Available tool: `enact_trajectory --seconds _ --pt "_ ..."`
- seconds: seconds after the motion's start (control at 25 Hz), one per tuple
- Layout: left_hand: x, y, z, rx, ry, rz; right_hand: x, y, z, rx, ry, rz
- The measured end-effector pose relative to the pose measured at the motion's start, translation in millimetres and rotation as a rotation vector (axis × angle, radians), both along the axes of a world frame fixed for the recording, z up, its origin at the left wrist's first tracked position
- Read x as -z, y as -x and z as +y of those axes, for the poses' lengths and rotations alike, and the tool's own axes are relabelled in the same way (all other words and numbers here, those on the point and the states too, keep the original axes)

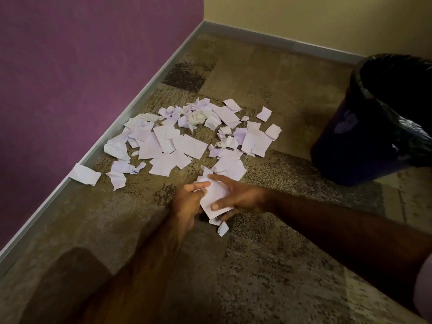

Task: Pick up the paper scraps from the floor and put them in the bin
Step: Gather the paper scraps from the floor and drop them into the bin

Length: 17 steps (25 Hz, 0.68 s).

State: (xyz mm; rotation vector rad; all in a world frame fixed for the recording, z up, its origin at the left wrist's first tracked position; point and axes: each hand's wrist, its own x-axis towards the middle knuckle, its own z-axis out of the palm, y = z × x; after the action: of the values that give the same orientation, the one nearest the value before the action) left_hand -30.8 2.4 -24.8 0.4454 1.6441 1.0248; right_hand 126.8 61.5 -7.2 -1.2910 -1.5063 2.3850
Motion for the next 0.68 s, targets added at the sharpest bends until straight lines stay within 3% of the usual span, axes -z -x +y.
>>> enact_trajectory --seconds 0.12,0.28,0.56,0.6,0.68 --pt "-13 -2 3 0.113 -0.015 -0.012 -7 -5 7 0.258 -0.036 0.001" --pt "-37 -10 16 0.268 -0.097 0.076 -24 -17 25 0.327 -0.096 -0.073" --pt "-97 -44 53 0.214 -0.349 -0.153 -142 -98 58 0.45 -0.441 -0.128" --pt "-96 -44 58 0.248 -0.343 -0.079 -166 -117 64 0.486 -0.523 -0.139" --pt "-78 -40 59 0.439 -0.293 0.275 -215 -165 71 0.615 -0.672 -0.204"
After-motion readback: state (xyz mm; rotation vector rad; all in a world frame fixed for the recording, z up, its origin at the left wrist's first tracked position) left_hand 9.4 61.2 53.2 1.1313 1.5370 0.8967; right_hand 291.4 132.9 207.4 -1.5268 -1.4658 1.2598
